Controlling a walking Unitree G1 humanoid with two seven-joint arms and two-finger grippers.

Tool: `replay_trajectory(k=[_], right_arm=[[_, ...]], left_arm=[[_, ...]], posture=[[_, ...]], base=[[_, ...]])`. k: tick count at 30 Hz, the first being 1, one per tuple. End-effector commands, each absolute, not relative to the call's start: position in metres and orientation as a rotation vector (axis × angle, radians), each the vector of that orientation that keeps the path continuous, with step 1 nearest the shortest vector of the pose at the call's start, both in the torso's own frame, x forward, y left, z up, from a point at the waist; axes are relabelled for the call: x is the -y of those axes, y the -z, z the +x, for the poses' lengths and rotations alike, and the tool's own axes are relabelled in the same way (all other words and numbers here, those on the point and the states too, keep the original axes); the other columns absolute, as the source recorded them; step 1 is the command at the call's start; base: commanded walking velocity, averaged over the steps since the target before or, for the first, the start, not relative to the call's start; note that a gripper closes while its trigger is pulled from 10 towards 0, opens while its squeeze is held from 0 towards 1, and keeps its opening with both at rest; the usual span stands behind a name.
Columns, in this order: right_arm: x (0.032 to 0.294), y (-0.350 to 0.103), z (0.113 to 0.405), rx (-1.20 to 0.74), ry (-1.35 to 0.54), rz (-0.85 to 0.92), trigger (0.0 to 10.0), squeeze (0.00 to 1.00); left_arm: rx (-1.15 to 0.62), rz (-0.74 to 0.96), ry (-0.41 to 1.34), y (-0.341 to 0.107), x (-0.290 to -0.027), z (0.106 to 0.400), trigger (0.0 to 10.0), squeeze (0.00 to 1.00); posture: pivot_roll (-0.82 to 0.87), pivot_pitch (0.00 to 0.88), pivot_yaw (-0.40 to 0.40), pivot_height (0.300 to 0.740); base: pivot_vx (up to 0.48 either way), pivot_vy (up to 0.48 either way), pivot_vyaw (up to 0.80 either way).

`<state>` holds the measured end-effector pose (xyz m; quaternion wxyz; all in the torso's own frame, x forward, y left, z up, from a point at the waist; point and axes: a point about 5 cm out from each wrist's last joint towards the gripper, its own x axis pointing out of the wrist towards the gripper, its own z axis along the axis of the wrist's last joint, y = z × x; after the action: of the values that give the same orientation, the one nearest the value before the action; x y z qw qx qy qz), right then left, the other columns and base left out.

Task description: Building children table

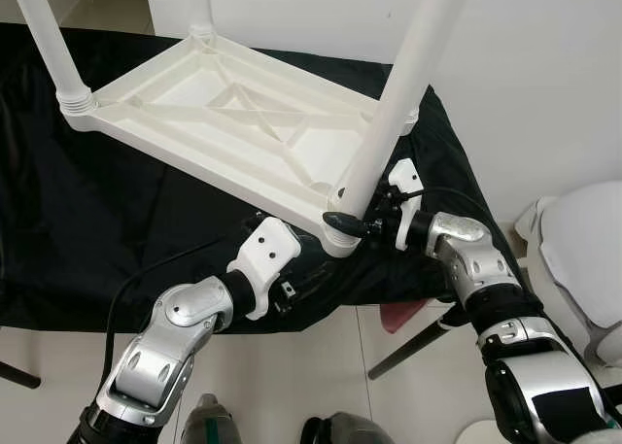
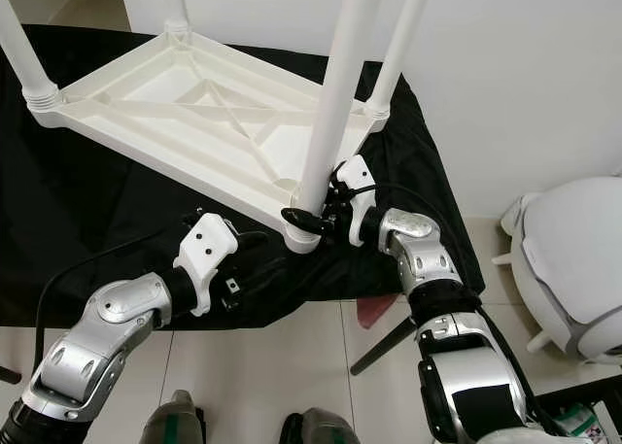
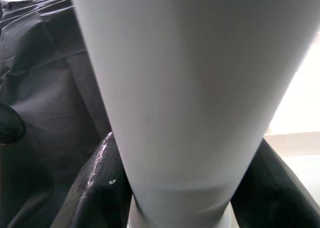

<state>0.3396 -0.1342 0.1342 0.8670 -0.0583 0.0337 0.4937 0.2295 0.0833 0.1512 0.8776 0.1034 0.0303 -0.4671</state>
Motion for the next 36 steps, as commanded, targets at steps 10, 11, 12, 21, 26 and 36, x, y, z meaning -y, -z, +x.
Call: replay_trajectory(k=[10,11,12,21,26,36], right_arm=[[0.153,-0.143,0.346,0.002,-0.874,-0.042,0.0,0.0],[0.153,-0.143,0.346,0.002,-0.874,-0.042,0.0,0.0],[0.152,-0.144,0.345,0.017,-0.847,-0.033,0.0,0.0],[0.149,-0.142,0.339,0.042,-0.811,-0.018,0.0,0.0],[0.145,-0.133,0.326,0.059,-0.708,-0.009,0.0,0.0],[0.13,-0.131,0.309,0.079,-0.453,0.031,0.0,0.0]], left_arm=[[-0.059,0.209,0.989,-0.153,-0.079,0.228,10.0,0.0],[-0.059,0.209,0.989,-0.153,-0.079,0.228,10.0,0.0],[-0.059,0.208,0.992,-0.153,-0.078,0.228,10.0,0.0],[-0.059,0.208,0.997,-0.153,-0.078,0.228,10.0,0.0],[-0.061,0.207,0.993,-0.152,-0.079,0.227,10.0,0.0],[-0.063,0.202,0.991,-0.151,-0.078,0.226,10.0,0.0]], posture=[[0.04,0.008,-0.085,0.74],[0.04,0.008,-0.085,0.74],[0.03,0.009,-0.083,0.74],[0.03,0.011,-0.081,0.74],[0.03,0.015,-0.09,0.74],[0.03,0.011,-0.099,0.74]], base=[[0.0,0.0,0.0],[0.0,0.0,0.0],[0.0,0.0,0.0],[0.0,0.0,0.0],[0.0,0.0,0.0],[0.0,0.0,0.0]])
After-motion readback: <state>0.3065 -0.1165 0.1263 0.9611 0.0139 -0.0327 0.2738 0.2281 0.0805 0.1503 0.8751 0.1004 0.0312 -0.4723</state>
